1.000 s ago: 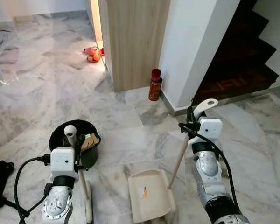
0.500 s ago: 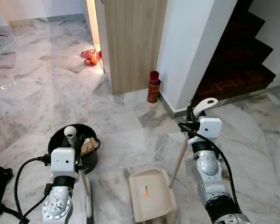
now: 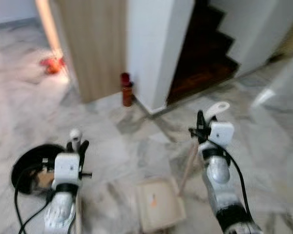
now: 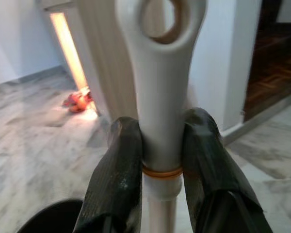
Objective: Sweep floor
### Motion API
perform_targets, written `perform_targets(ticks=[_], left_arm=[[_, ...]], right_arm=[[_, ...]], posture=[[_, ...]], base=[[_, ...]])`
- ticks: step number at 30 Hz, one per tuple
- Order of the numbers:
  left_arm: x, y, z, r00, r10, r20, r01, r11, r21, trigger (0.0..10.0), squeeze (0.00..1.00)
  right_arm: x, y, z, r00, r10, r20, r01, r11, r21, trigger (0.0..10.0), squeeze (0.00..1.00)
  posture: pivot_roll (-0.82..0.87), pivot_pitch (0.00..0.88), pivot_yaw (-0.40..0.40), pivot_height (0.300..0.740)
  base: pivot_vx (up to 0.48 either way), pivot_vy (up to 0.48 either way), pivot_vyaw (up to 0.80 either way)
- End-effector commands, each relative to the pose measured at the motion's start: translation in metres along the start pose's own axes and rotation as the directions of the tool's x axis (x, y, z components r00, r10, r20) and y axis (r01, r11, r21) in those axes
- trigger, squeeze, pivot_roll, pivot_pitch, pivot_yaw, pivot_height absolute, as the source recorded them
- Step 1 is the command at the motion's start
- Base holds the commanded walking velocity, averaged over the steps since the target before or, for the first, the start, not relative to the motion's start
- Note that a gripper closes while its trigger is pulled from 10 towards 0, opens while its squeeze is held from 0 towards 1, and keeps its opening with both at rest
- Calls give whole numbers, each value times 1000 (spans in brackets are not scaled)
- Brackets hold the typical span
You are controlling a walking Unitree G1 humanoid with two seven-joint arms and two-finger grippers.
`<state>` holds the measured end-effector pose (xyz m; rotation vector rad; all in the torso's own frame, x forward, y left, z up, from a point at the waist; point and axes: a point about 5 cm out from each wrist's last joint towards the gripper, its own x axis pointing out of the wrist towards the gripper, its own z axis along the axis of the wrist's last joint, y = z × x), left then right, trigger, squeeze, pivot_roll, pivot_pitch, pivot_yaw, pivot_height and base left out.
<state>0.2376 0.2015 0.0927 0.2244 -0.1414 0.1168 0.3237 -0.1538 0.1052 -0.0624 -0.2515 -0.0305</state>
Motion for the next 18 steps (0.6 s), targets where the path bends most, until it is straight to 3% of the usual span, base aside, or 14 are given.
perform_targets(ticks=[1, 18], left_arm=[[3, -2, 8, 999, 0, 44, -1, 1000, 3, 10000, 0], [5, -2, 11, 998, 13, 62, -13, 1000, -4, 10000, 0]], right_arm=[[4, -1, 6, 1000, -15, 26, 14, 1000, 21, 10000, 0], [2, -1, 6, 1000, -13, 28, 12, 1000, 22, 10000, 0]], posture=[[49, 78, -27, 740], [41, 85, -33, 740]], base=[[0, 0, -800], [0, 0, -800]])
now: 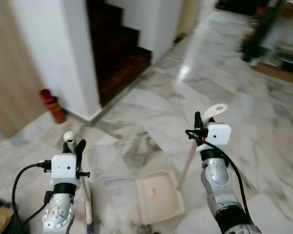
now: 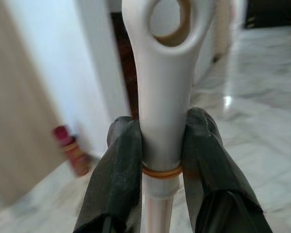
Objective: Sweep floor
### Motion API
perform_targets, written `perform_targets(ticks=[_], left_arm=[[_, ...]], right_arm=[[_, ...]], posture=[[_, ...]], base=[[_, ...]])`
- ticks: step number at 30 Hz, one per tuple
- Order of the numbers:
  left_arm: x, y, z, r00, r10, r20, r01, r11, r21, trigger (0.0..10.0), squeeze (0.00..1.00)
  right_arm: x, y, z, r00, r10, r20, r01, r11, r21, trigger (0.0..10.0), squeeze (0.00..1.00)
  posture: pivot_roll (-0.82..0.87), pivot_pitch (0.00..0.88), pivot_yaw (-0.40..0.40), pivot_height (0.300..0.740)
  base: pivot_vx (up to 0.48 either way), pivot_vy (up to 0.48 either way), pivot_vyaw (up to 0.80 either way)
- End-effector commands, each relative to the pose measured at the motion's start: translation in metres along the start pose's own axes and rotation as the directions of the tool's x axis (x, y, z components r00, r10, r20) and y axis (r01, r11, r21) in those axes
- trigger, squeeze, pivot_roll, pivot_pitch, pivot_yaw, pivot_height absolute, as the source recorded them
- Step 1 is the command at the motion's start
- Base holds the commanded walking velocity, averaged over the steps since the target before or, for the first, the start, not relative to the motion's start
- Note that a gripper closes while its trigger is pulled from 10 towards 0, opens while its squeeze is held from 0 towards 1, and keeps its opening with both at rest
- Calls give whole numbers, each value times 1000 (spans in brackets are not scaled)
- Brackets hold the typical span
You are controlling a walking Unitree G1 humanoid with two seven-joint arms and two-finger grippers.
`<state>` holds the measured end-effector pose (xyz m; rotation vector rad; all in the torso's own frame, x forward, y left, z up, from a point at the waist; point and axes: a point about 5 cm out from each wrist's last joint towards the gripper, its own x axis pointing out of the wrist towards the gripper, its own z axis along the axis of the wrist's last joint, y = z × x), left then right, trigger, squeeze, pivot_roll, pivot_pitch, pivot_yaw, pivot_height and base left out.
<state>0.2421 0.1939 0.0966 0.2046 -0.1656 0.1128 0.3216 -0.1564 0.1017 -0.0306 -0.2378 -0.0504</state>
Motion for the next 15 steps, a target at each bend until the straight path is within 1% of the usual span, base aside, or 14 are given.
perform_targets(ticks=[1, 10, 15], left_arm=[[1, 5, 6, 999, 13, 41, -13, 1000, 16, 10000, 0], [4, 5, 8, 999, 16, 48, -16, 1000, 9, 10000, 0], [6, 2, 9, 998, 10, 57, -10, 1000, 5, 10000, 0]], right_arm=[[5, 1, 9, 999, 12, 44, -11, 1000, -7, 10000, 0], [5, 2, 10, 999, 13, 45, -12, 1000, -7, 10000, 0], [4, 1, 9, 999, 12, 43, -12, 1000, -9, 10000, 0]], posture=[[42, 86, -32, 740], [39, 85, -32, 740], [31, 85, -37, 740]], base=[[0, 0, -800], [0, 0, -800], [0, 0, -800]])
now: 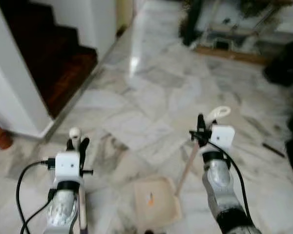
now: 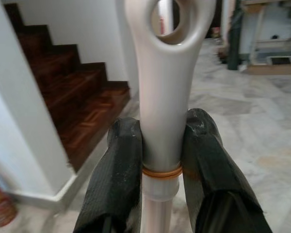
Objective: Sweep floor
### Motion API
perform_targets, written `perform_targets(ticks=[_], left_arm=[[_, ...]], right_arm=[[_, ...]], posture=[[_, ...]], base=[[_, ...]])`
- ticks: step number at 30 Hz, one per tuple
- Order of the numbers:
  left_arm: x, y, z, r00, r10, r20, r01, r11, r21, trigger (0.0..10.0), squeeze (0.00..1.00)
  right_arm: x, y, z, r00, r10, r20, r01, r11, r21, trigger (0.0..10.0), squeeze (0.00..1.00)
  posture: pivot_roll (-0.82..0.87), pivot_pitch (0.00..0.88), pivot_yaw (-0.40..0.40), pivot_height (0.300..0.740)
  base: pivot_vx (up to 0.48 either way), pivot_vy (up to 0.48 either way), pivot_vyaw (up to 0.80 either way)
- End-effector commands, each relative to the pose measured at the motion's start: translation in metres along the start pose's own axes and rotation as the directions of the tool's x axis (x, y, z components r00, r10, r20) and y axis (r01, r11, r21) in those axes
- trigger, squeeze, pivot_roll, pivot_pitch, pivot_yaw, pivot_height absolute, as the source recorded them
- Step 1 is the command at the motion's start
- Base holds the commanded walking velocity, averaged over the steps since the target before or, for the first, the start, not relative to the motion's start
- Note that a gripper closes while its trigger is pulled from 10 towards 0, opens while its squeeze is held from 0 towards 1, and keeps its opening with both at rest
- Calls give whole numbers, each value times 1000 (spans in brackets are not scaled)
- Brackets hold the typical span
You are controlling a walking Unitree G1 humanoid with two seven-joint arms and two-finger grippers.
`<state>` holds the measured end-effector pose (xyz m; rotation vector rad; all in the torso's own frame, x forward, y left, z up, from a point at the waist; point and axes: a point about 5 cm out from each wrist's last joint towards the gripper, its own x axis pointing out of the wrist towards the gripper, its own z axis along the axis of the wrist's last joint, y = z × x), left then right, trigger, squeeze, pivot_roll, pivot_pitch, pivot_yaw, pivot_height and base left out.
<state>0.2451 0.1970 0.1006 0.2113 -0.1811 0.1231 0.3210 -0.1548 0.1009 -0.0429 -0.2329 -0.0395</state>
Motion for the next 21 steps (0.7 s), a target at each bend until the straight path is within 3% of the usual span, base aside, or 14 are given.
perform_targets(ticks=[1, 18, 21], left_arm=[[3, -1, 7, 999, -1, 43, 1, 1000, -3, 10000, 0], [6, 0, 8, 999, 7, 53, -6, 1000, -27, 10000, 0], [7, -1, 9, 998, 4, 55, -3, 1000, -30, 10000, 0]], right_arm=[[5, -1, 10, 999, 0, 47, 0, 1000, 1, 10000, 0], [5, -1, 12, 998, 1, 55, -1, 1000, -2, 10000, 0], [4, -1, 13, 998, 2, 64, -1, 1000, -8, 10000, 0]], posture=[[31, 84, -37, 740], [20, 89, -35, 740], [21, 91, -34, 740]], base=[[0, 0, -800], [0, 0, -793], [0, 0, 0]])
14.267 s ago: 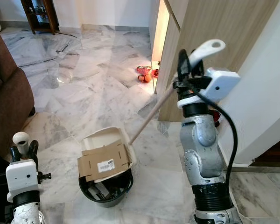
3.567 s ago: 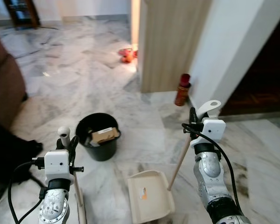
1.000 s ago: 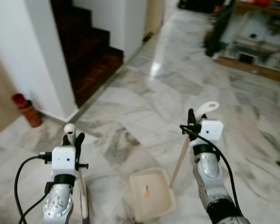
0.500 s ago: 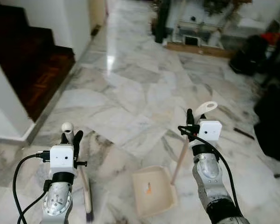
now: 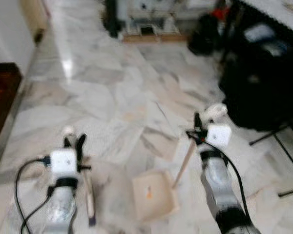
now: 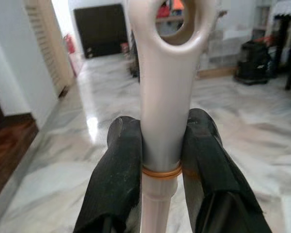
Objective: Sweep floor
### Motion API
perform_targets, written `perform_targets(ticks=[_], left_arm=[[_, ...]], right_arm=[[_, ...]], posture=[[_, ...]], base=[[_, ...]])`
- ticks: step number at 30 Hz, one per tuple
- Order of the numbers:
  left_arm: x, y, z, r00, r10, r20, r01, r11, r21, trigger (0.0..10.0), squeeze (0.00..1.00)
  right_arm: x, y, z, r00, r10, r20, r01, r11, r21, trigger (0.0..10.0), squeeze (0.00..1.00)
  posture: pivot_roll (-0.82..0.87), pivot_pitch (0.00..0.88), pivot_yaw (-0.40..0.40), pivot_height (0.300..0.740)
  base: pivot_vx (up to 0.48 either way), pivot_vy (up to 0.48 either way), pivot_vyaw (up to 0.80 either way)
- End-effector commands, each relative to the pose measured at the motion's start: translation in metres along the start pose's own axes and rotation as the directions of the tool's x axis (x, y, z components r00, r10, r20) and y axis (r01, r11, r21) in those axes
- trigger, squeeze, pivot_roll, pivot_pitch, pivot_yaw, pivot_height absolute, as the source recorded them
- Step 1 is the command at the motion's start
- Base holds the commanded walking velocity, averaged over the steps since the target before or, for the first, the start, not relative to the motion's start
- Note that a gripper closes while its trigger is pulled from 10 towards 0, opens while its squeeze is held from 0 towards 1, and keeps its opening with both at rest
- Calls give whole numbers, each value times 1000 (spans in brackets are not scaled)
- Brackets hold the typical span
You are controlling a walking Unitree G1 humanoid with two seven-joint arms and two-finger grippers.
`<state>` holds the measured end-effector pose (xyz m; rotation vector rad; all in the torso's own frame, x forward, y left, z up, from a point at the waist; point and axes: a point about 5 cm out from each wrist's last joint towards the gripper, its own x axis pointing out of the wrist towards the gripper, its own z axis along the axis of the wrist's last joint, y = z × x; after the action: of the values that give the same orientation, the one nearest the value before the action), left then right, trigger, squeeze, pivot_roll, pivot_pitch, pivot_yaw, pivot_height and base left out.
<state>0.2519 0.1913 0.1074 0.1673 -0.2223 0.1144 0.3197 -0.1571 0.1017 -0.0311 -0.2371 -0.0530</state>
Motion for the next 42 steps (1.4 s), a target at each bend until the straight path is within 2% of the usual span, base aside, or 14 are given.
perform_targets(ticks=[1, 11, 17, 32, 36, 38, 42], left_arm=[[0, 4, 2, 1000, 3, 18, -3, 1000, 16, 10000, 0], [2, 4, 2, 1000, 11, 11, -11, 1000, 2, 10000, 0], [8, 4, 4, 1000, 8, 14, -8, 1000, 3, 10000, 0], [5, 4, -2, 1000, 17, -18, -17, 1000, 23, 10000, 0], [6, 4, -3, 1000, 18, -18, -17, 1000, 22, 10000, 0], [6, 4, -2, 1000, 18, -17, -17, 1000, 21, 10000, 0], [6, 3, -2, 1000, 18, -14, -18, 1000, 18, 10000, 0]], right_arm=[[5, 2, 12, 998, 16, 60, -15, 1000, -18, 10000, 0], [5, 4, 12, 998, 14, 61, -13, 1000, -9, 10000, 0], [6, 7, 11, 998, 16, 57, -15, 1000, -6, 10000, 0], [8, 5, 16, 997, 16, 77, -12, 999, -43, 10000, 0], [8, 6, 16, 996, 29, 87, -24, 998, -61, 10000, 0], [7, 7, 17, 995, 31, 92, -28, 999, -39, 10000, 0], [7, 7, 15, 996, 36, 81, -31, 998, -59, 10000, 0]], posture=[[23, 94, -35, 740], [25, 91, -34, 740], [26, 93, -40, 740], [26, 99, -39, 740], [22, 95, -39, 740], [22, 93, -40, 740], [22, 87, -42, 740]], base=[[0, 0, 0], [0, 0, 0], [0, 0, 0], [290, 0, 0], [358, 0, 748], [364, 0, 0], [363, 0, 0]])
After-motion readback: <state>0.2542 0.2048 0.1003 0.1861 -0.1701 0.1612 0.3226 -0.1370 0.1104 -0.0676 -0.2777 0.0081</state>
